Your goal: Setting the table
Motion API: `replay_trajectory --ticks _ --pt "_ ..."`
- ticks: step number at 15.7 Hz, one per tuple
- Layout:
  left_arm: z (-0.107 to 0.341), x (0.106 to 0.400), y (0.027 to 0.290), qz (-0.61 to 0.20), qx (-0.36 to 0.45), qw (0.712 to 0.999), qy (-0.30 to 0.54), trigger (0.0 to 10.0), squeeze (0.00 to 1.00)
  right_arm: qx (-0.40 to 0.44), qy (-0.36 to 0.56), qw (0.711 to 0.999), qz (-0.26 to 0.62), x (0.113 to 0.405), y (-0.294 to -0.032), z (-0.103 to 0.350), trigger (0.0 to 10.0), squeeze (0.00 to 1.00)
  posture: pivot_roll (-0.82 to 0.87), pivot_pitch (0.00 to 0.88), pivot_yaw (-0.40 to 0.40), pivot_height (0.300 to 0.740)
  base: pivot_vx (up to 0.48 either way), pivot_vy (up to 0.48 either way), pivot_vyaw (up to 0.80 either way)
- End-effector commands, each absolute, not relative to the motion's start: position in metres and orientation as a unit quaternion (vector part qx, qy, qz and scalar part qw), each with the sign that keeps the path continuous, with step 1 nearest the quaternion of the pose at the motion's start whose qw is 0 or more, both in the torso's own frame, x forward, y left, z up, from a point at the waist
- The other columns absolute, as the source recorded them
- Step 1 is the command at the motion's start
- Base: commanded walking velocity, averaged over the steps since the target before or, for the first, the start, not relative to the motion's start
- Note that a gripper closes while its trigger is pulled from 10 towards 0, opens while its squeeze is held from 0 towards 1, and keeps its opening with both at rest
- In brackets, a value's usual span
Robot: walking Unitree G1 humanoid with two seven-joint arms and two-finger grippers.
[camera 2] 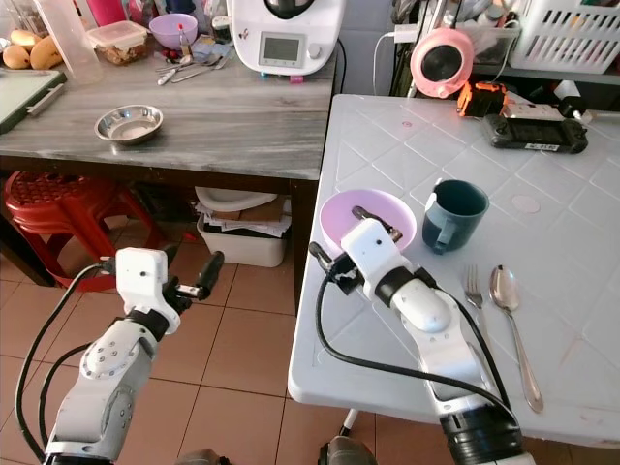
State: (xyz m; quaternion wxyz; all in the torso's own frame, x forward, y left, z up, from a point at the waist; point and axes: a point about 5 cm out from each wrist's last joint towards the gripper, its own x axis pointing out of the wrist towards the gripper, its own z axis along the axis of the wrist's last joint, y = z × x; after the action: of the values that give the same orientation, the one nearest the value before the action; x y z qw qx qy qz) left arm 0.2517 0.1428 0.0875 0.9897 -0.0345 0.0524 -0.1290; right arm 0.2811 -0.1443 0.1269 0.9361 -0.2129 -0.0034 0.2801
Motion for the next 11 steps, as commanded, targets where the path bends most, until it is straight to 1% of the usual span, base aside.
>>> replay_trajectory --ticks 1,4,5,6,7,11 --pt "0.087 0.253 0.144 -0.132 -0.027 0.989 0.058 10.0 0.0 -0.218 0.022 0.931 0.291 0.283 -0.145 0.121 10.0 0.0 -0.06 0.0 0.024 0.74 0.0 0.0 0.0" --pt "0.085 0.251 0.142 -0.136 -0.025 0.988 0.066 10.0 0.0 -0.246 0.062 0.913 0.319 0.284 -0.148 0.111 10.0 0.0 -0.06 0.0 0.025 0.74 0.0 0.0 0.0" --pt "0.084 0.251 0.142 -0.138 -0.024 0.988 0.069 10.0 0.0 -0.25 0.071 0.911 0.321 0.284 -0.151 0.11 9.2 0.0 -0.06 0.0 0.025 0.74 0.0 0.0 0.0" --pt "0.084 0.251 0.142 -0.139 -0.024 0.988 0.07 10.0 0.0 -0.251 0.073 0.911 0.319 0.285 -0.152 0.109 9.2 0.0 -0.06 0.0 0.026 0.74 0.0 0.0 0.0" --pt "0.084 0.251 0.141 -0.14 -0.023 0.987 0.073 10.0 0.0 -0.252 0.085 0.909 0.32 0.285 -0.154 0.107 0.0 0.0 -0.06 0.0 0.026 0.74 0.0 0.0 0.0" --pt "0.081 0.252 0.141 -0.143 -0.017 0.986 0.085 10.0 0.0 -0.27 0.104 0.902 0.32 0.284 -0.157 0.101 0.0 0.0 -0.06 0.0 0.03 0.74 0.0 0.0 0.0"
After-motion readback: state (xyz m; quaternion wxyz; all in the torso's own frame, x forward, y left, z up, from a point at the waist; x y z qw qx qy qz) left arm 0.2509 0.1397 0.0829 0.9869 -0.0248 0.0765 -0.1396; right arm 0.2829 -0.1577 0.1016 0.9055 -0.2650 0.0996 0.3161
